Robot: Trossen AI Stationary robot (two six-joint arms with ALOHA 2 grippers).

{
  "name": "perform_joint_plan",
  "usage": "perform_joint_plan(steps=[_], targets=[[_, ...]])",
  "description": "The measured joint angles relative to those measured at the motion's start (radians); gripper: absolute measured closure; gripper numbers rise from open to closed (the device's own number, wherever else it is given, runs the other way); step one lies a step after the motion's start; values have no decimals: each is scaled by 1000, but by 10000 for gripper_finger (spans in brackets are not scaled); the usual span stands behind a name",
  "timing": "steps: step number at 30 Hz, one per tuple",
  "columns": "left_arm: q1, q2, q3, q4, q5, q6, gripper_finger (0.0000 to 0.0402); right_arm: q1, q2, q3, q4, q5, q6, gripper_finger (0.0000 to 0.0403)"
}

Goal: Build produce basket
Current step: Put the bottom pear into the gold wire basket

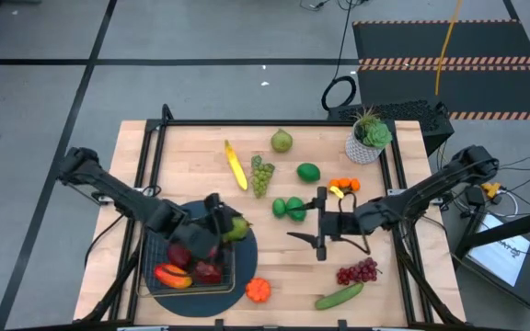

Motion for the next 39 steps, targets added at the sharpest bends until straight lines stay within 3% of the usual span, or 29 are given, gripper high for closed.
perform_joint_plan(steps=[4, 11, 17, 29, 39], targets=[[-81, -61, -1, -143, -2, -145, 103, -1, -20, 0, 2, 0, 0, 136], [-243, -84, -1, -426, -58, -386, 78, -4, -21, 0, 12, 0, -75, 137], [-348, -83, -1, -569, -60, -569, 92, -4, -21, 0, 44, 0, -87, 137], [-559, -82, -98, -594, -55, -640, 72, -4, -21, 0, 54, 0, -76, 138], [-585, -83, -251, -595, -37, -695, 98, -4, -20, 0, 53, 0, 3, 138]])
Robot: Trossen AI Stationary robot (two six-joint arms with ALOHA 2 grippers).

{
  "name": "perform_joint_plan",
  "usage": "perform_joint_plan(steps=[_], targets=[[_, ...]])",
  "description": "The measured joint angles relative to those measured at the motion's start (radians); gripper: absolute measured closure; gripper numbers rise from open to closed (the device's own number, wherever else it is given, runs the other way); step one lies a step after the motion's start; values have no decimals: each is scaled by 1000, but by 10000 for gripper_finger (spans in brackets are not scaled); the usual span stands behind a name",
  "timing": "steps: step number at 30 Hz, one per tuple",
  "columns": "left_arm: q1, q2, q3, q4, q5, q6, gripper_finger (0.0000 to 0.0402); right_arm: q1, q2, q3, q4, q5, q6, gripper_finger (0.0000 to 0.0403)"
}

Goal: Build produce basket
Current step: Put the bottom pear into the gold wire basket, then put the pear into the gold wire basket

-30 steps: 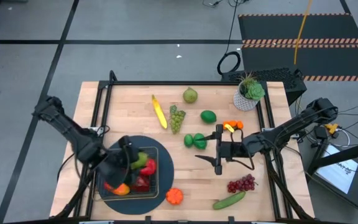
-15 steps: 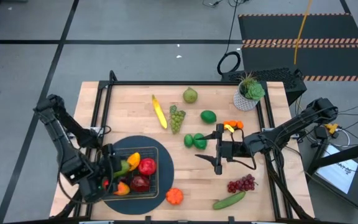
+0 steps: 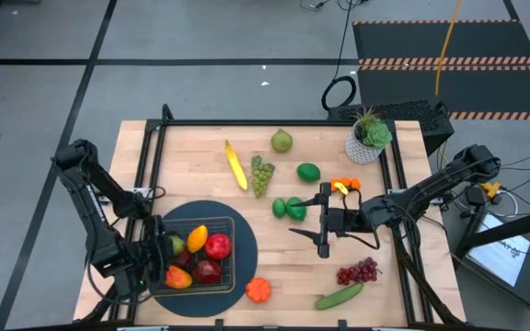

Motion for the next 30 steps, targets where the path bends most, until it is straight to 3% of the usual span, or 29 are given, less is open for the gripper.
perform_joint_plan(steps=[9, 15, 25, 30], targets=[[0, 0, -22, -51, 27, -156, 45, 1, 0, 0, -19, 0, 1, 138], [0, 0, -21, -82, 102, -213, 19, 2, 0, 0, -41, 0, 36, 138], [0, 0, 26, -86, 111, -157, 32, 2, 0, 0, -45, 0, 39, 138], [0, 0, 98, -85, 52, -104, 57, 2, 0, 0, -45, 0, 39, 138]])
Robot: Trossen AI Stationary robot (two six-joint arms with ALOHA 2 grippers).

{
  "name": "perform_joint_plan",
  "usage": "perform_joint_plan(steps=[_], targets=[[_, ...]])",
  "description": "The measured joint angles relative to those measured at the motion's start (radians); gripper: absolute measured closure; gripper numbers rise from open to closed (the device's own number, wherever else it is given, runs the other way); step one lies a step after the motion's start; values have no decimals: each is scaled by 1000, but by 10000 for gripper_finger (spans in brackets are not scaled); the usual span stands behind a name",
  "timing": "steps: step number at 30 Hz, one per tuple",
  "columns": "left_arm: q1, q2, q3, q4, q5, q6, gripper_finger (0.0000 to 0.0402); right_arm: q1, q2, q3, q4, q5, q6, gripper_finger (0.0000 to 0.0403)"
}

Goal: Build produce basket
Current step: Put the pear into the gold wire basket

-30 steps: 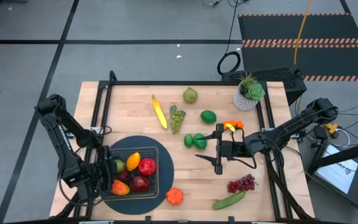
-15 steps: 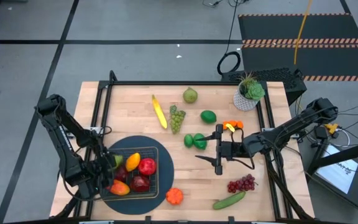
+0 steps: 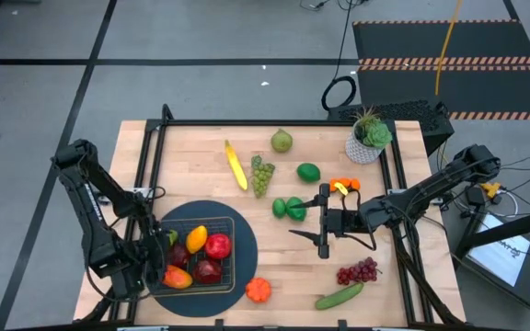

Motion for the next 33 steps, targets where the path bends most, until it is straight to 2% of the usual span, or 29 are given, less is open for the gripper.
perform_joint_plan(steps=[9, 17, 24, 30, 33], targets=[[8, 0, 129, 2, -196, 167, 110, 0, 0, 0, 0, 0, 72, 138], [80, 0, 183, 16, -345, 321, 148, 0, 0, 0, -29, 0, 117, 138], [176, 0, 183, 46, -364, 456, 154, -3, 0, 0, -64, 16, 172, 138], [282, 0, 183, 69, -375, 507, 156, -3, 0, 0, -129, 118, 176, 138], [342, 0, 183, 99, -378, 531, 154, -3, 9, 0, -174, 184, 256, 138]])
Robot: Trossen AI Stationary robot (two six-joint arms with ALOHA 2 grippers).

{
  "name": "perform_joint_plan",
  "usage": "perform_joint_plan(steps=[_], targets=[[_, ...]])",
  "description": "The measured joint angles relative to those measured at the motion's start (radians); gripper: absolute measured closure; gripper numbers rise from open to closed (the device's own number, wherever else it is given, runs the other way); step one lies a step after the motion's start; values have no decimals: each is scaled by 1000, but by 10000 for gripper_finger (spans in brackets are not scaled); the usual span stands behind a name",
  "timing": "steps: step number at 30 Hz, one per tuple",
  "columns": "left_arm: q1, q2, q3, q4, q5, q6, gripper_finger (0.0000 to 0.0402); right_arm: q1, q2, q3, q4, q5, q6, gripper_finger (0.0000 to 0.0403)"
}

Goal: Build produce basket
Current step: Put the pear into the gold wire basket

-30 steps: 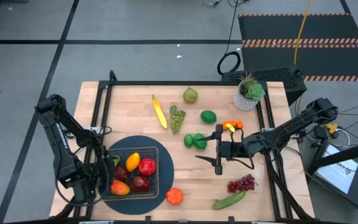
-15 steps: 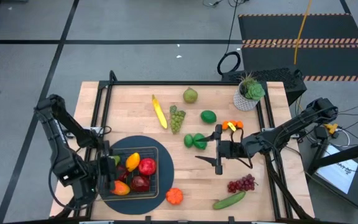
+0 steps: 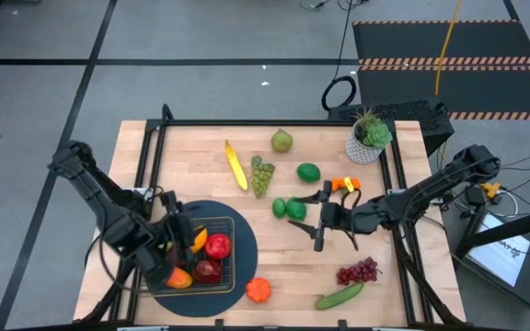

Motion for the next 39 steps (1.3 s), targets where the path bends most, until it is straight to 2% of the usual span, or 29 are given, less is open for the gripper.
perform_joint_plan(steps=[5, 13, 20, 23, 26, 32, 35, 39], targets=[[80, 0, 0, 20, -1, 78, 156, -3, 23, 0, -93, 77, 94, 138], [195, 0, 0, 21, -7, 204, 158, -29, 60, -122, -84, 80, 243, 138], [271, -22, -72, 114, -21, 380, 158, -142, 60, -287, 130, 81, 278, 138], [312, -73, -125, 181, -17, 439, 158, -194, 60, -310, 151, 73, 252, 138], [353, -151, -182, 295, 39, 531, 158, -241, 60, -310, 181, -7, 201, 138], [411, -312, -325, 625, 239, 802, 158, -319, 60, -309, 259, -146, 135, 138], [437, -365, -386, 709, 329, 875, 158, -340, 60, -303, 263, -198, 134, 138], [470, -403, -429, 738, 360, 906, 158, -344, 60, -255, 214, -283, 149, 138]])
